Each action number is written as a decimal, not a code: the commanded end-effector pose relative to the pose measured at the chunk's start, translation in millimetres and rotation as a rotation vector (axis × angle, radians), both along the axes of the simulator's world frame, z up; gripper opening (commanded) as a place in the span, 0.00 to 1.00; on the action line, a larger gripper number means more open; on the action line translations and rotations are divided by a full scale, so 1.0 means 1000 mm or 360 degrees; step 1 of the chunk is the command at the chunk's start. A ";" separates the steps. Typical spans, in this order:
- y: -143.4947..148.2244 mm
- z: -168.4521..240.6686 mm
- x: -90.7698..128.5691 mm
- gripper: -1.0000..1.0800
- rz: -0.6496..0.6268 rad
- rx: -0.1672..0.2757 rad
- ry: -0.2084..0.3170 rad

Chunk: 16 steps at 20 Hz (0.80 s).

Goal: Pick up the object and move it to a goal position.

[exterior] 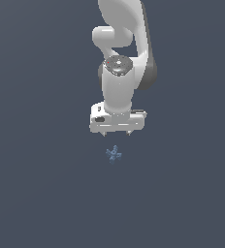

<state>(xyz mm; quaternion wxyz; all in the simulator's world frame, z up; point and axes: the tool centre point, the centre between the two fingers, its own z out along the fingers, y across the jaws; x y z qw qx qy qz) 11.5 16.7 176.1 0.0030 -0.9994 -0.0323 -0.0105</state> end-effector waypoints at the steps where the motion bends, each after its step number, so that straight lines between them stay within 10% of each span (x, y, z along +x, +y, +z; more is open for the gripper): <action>1: 0.003 0.000 0.000 0.96 0.0018 -0.0002 0.0003; 16: -0.001 -0.018 0.008 0.96 0.0173 -0.0011 0.0009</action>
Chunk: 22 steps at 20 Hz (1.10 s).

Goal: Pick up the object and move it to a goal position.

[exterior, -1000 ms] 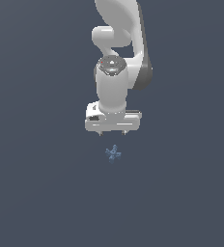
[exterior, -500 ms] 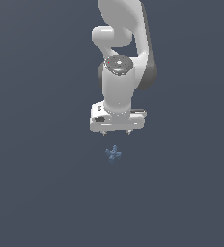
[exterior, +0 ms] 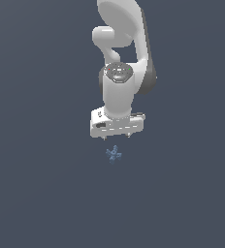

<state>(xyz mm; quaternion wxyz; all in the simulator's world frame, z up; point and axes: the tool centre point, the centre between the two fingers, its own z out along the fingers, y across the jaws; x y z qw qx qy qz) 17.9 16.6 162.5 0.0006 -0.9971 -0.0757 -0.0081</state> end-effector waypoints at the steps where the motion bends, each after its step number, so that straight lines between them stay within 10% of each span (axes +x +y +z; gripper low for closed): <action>1: -0.001 -0.007 0.003 0.96 0.0063 -0.0003 0.0004; 22: -0.009 -0.067 0.023 0.96 0.0564 -0.0008 0.0024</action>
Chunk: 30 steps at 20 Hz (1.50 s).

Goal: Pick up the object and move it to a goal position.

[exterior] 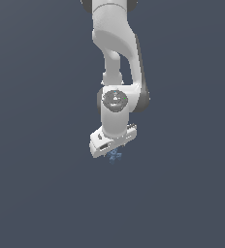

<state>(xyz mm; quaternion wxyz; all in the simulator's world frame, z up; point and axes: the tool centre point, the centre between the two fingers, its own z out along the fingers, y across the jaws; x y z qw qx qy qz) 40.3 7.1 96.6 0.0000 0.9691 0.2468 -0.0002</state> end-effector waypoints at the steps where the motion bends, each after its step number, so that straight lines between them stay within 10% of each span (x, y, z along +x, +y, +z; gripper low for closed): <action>1: 0.000 -0.001 0.001 0.96 0.0012 0.0000 -0.0001; 19: 0.000 -0.051 0.000 0.96 0.0013 0.0000 -0.0001; 20: 0.000 -0.051 0.000 0.00 0.0013 0.0000 -0.0001; 30: -0.001 -0.050 0.001 0.00 0.0012 0.0000 -0.0003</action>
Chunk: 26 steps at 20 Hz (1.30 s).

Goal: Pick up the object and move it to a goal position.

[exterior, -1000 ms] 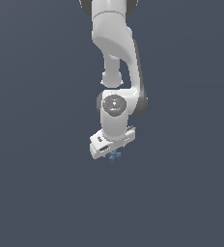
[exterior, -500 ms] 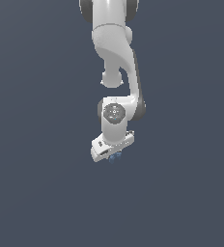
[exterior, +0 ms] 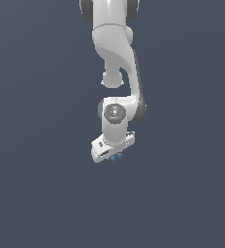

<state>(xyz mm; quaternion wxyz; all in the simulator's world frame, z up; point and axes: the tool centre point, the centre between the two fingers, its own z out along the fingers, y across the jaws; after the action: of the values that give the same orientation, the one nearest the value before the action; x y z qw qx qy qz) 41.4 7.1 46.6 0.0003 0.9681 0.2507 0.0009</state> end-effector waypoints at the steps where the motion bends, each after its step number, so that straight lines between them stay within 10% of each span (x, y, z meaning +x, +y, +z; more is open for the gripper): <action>1: -0.001 0.000 0.000 0.00 -0.0001 0.0000 0.0001; 13: -0.002 0.006 -0.025 0.00 -0.0001 0.0000 0.0001; 26: -0.006 0.025 -0.101 0.00 -0.0001 -0.0001 0.0002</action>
<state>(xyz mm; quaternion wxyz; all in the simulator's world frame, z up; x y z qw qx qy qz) -49.1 1.5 68.8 0.0003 0.9682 0.2503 0.0001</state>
